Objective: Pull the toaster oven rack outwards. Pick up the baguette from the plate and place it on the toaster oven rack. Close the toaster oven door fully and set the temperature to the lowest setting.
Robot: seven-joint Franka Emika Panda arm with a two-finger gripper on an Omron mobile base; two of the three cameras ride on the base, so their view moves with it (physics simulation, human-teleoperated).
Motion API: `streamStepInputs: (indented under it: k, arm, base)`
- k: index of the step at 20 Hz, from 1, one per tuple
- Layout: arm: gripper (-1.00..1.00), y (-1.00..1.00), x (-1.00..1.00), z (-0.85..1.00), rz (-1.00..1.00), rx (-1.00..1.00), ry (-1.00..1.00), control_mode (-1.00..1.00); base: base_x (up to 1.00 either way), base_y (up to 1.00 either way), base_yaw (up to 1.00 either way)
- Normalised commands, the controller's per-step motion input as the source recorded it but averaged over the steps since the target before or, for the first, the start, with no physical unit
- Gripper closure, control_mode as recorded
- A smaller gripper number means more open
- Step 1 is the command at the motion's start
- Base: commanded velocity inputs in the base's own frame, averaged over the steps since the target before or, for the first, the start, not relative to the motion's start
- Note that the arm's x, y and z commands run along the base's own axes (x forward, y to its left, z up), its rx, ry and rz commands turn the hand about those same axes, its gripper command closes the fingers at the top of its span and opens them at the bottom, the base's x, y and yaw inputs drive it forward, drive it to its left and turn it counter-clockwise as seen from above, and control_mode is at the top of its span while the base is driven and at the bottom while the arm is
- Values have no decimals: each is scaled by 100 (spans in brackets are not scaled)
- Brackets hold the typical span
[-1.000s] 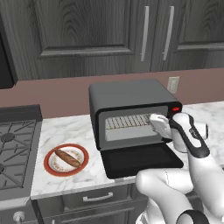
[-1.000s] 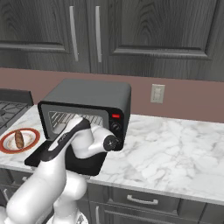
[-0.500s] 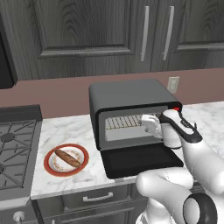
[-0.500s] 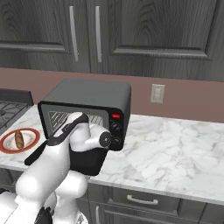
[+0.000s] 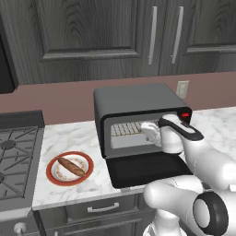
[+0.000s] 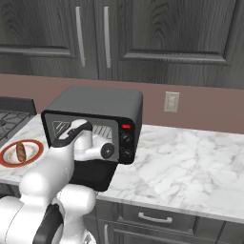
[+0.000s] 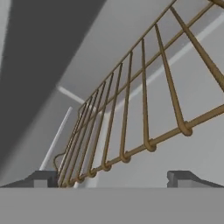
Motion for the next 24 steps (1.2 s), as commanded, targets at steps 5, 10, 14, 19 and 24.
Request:
streamStepInputs:
  k: [5,10,14,19,24]
  arm:
    - [-100,6,7,-23,-1,0,0,-100]
    - [-100,1,4,-19,-1,0,0,-100]
    - [-100,6,0,-3,-2,0,0,-100]
    - [-100,12,2,0,-3,0,0,-100]
    - [-100,8,10,0,-2,0,0,-100]
  base:
    - [0,0,0]
    - [0,0,0]
    - [0,0,0]
    - [0,0,0]
    - [0,0,0]
